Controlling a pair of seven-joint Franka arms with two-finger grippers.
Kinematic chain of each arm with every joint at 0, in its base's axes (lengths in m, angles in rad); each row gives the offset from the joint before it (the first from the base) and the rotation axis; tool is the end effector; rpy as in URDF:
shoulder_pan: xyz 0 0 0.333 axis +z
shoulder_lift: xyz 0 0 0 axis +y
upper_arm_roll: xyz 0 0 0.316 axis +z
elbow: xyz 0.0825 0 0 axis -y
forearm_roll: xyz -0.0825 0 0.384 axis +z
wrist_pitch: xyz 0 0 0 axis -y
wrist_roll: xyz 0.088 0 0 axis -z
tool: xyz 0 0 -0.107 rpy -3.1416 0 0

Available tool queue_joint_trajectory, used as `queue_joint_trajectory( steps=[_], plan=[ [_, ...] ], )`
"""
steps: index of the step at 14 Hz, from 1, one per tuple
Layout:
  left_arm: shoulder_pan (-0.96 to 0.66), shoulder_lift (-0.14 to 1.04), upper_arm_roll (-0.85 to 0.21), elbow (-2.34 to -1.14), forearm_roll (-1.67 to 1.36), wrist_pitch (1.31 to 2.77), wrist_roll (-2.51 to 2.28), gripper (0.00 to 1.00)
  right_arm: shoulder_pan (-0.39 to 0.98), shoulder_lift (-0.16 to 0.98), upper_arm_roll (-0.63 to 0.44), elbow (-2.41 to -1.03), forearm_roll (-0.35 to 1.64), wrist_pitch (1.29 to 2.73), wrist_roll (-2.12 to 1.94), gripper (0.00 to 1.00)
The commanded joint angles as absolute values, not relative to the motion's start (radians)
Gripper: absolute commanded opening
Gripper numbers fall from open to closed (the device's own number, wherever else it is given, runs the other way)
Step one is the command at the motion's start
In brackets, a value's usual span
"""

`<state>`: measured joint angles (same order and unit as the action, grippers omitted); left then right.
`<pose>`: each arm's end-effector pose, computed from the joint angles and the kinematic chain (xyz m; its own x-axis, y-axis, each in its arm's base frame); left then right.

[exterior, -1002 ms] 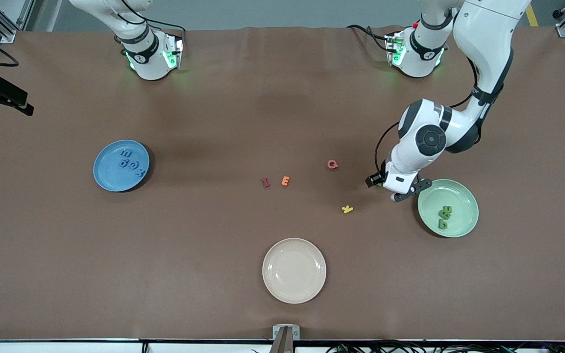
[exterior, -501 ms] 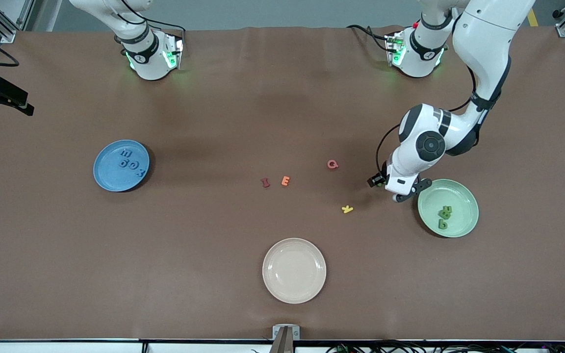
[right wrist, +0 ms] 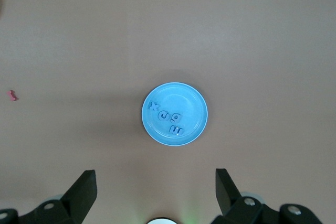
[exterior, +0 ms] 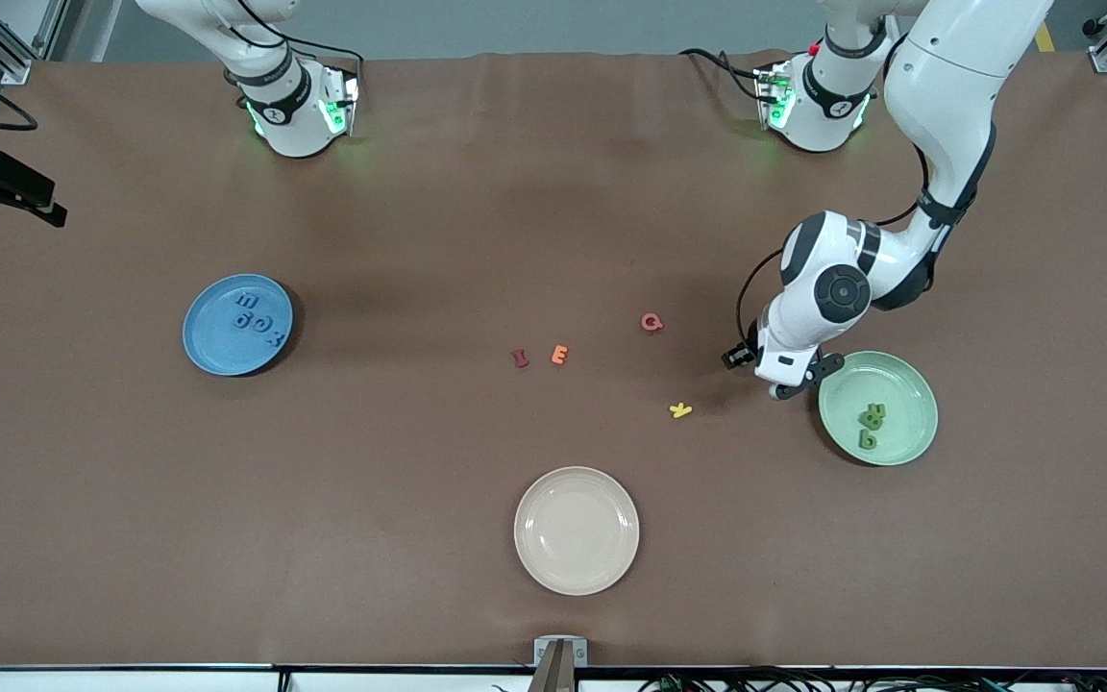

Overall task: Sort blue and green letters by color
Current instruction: 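Lower the left gripper and close it on the green N, then carry the green N with the left gripper onto the green plate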

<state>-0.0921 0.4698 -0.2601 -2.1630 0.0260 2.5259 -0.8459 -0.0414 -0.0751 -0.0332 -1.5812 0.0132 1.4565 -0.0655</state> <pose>0.5190 -0.1947 0.1751 0.8724 0.4691 -0.1372 0.4737 -0.8807 0.0012 0.5176 -0.0379 0.6502 0.9988 -0.0073 -0.0485 -0.0082 -0.9998 -0.0189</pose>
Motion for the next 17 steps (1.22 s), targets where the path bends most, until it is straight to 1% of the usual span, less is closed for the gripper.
queue_joint_trajectory(
  steps=[1,2,4,5,7,11,14,17],
  plan=[
    [-0.087,0.476,-0.264,-2.164,0.026,2.543,-0.859,0.45,-0.057,-0.097,-0.023,-1.598,0.011,1.462,-0.067,1.00],
    [-0.084,0.476,-0.264,-2.163,0.026,2.543,-0.859,0.36,-0.057,-0.097,-0.023,-1.598,0.011,1.460,-0.067,1.00],
    [-0.084,0.469,-0.264,-2.157,0.025,2.543,-0.862,0.16,-0.057,-0.097,-0.023,-1.598,0.011,1.460,-0.067,1.00],
    [-0.078,0.456,-0.264,-2.157,0.025,2.540,-0.861,0.10,-0.057,-0.097,-0.023,-1.600,0.011,1.462,-0.067,1.00],
    [-0.071,0.414,-0.265,-2.143,0.025,2.530,-0.857,0.08,-0.057,-0.097,-0.023,-1.600,0.011,1.462,-0.067,1.00],
    [-0.060,0.373,-0.256,-2.019,0.028,2.374,-0.847,0.08,-0.057,-0.095,-0.023,-1.600,0.011,1.463,-0.067,1.00],
    [0.000,0.385,-0.258,-1.916,0.127,2.264,-0.807,0.08,-0.060,-0.092,-0.025,-1.600,0.011,1.468,-0.067,1.00],
    [0.072,0.403,-0.258,-1.893,0.172,2.260,-0.666,0.08,-0.057,-0.092,-0.025,-1.598,0.012,1.473,-0.067,1.00]
  ],
)
